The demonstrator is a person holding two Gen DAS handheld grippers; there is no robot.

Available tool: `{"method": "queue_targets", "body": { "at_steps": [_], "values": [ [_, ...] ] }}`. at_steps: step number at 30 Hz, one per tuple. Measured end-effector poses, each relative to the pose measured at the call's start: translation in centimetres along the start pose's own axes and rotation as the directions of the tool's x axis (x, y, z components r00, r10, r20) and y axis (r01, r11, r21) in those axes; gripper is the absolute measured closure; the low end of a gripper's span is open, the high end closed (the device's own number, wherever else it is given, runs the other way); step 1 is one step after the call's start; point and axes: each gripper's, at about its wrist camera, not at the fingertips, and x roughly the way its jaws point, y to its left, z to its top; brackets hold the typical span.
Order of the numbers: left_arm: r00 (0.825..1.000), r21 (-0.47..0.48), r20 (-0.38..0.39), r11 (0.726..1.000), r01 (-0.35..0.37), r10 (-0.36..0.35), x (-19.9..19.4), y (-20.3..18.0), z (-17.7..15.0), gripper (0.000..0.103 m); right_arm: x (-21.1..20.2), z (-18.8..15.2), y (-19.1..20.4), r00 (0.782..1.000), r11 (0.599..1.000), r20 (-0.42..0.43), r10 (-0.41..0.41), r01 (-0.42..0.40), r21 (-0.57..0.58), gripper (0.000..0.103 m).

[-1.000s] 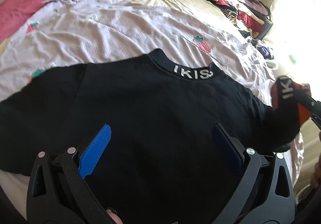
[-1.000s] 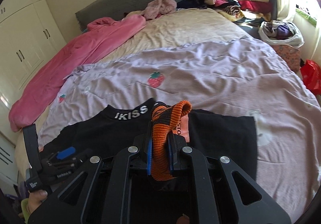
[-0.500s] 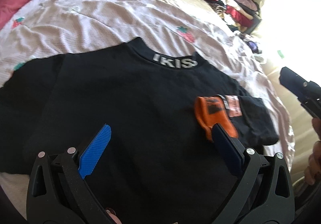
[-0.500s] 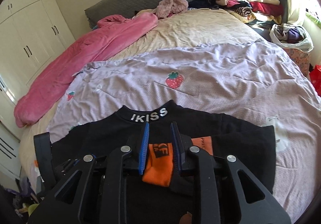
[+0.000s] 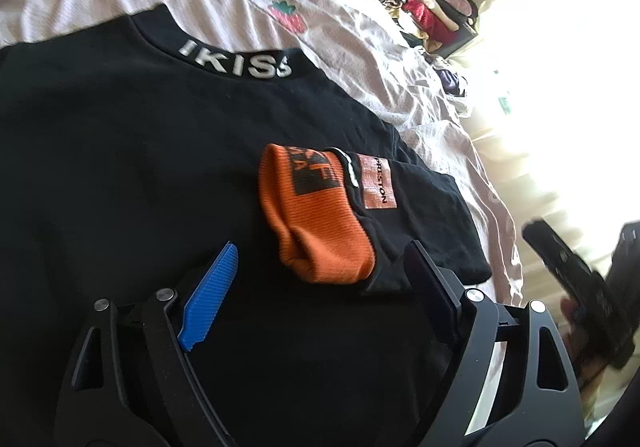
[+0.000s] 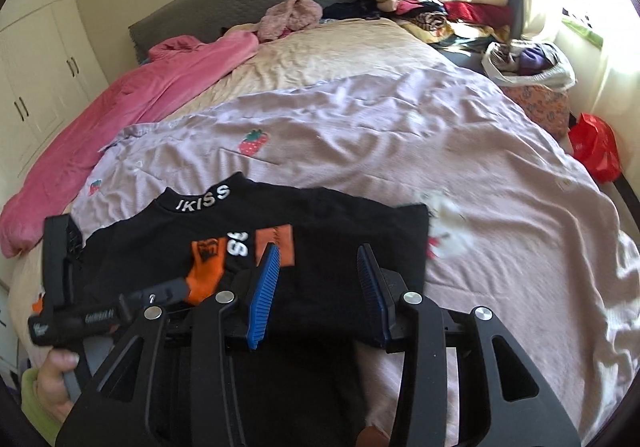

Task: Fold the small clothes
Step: 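Carry the grasped sleeve with the right gripper across the shirt back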

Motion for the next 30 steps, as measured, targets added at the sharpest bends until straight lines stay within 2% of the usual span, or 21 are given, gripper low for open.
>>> {"method": "queue_targets", "body": {
  "at_steps": [3,4,7,9,14,18,24,30],
  "values": [
    [0.997,0.010,0.016,0.998,-0.070,0.069,1.1,-0.6,-0.1,0.027,-1.7,-1.1,-1.5,1.000,1.000,0.026,-0.011,0.010,0.011,0.064],
    [0.995,0.010,0.028,0.996,-0.091,0.091,1.2,-0.8,-0.1,0.035,-2.2,-1.4,-1.8,0.999,1.000,0.034,-0.015,0.014,0.010,0.064],
    [0.989,0.011,0.068,0.991,-0.135,0.134,1.5,-0.9,0.3,0.084,-3.6,-2.2,-2.4,0.998,1.000,0.048,-0.026,0.026,0.006,0.064],
    [0.989,0.025,0.080,0.991,-0.128,0.126,1.3,-0.8,0.5,0.095,-4.1,-2.6,-2.6,0.999,1.000,0.047,-0.027,0.028,-0.006,0.063],
    [0.979,0.099,0.170,0.986,-0.134,0.116,-1.9,-1.7,1.0,0.097,-4.4,-2.9,-2.0,0.998,1.000,0.053,-0.016,0.016,-0.014,0.063],
    [0.952,0.142,0.270,0.972,-0.187,0.143,-6.2,-1.7,1.8,0.097,-3.4,-3.0,-0.2,0.999,0.999,0.030,0.016,-0.015,-0.044,0.063],
    [0.919,0.110,0.340,0.962,-0.251,0.200,-11.1,1.1,2.3,0.097,-0.7,-3.7,3.3,0.998,0.993,-0.031,0.053,-0.056,-0.100,0.063],
    [0.924,0.067,0.302,0.961,-0.267,0.236,-12.4,4.2,1.9,0.097,1.9,-3.8,6.2,0.996,0.989,-0.075,0.040,-0.051,-0.141,0.063]
  ]
}}
